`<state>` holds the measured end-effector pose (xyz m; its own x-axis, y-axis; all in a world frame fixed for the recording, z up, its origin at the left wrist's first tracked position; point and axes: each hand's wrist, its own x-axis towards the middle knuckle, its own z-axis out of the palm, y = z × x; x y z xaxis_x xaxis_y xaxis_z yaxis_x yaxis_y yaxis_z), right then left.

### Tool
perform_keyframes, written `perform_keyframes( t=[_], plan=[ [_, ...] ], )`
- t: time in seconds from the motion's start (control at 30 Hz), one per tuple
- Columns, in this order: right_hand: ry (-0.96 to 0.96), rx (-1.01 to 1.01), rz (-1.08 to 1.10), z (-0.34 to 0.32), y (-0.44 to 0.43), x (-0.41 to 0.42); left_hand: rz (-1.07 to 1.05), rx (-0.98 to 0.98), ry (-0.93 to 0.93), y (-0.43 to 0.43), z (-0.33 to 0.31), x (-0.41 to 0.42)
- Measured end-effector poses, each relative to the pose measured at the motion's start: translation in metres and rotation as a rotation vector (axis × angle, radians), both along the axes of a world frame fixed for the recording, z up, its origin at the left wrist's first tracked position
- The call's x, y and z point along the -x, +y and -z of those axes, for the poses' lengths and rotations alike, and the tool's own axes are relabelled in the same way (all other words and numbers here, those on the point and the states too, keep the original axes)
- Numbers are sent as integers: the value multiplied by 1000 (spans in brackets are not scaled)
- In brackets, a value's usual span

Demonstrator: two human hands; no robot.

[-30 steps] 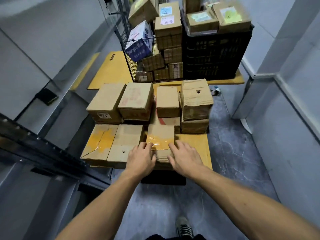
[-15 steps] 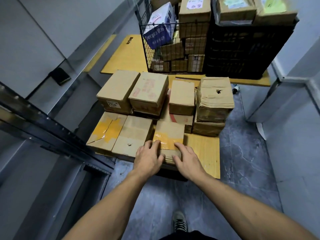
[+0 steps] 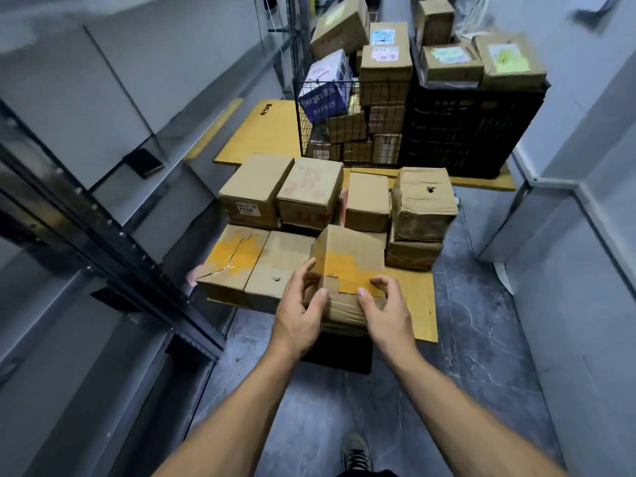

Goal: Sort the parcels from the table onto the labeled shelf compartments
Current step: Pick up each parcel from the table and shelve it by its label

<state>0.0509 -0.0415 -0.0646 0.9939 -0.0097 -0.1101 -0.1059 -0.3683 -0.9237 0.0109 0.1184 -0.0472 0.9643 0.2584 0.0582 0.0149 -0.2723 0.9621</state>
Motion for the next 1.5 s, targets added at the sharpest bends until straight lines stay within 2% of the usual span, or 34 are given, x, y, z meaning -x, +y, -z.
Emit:
perform_keyframes(
  t=[0.1,0.17,0.3,0.47,0.6,0.73,0.8,0.87,0.97,1.13,1.33,1.43,1.5],
  plan=[
    [-45,-55,26,-11,6,20,-100,69,-69,9,-8,24],
    [-79,-92,14,-19,9,36,-172,29,-85,17,-10,42],
    [-127,-156,-59,-27,18,64,-160,-5,-32,31,-12,73],
    [-131,-232,-171,-31,34,87,-114,189,-26,43,-14,107],
    [-187,-201,-309,-41,51,88,-207,215,-128,47,-37,123],
    [-236,-106,-410,-55,65,78,-344,94,-142,49,-51,132],
    [-226,-128,-465,-63,70,78,-404,5,-124,48,-55,135],
    [-188,-247,-544,-69,75,77,-442,-83,-115,45,-59,137],
    [-172,-342,-641,-71,78,75,-490,-138,-123,39,-60,137],
    [-127,-486,-674,-74,70,59,-578,43,-228,34,-58,141],
    [53,-690,-670,-68,62,48,-670,126,-201,30,-56,136],
    [106,-748,-740,-71,56,45,-648,263,-201,22,-57,137],
    [121,-751,-782,-72,54,43,-678,251,-228,17,-56,139]
  ],
)
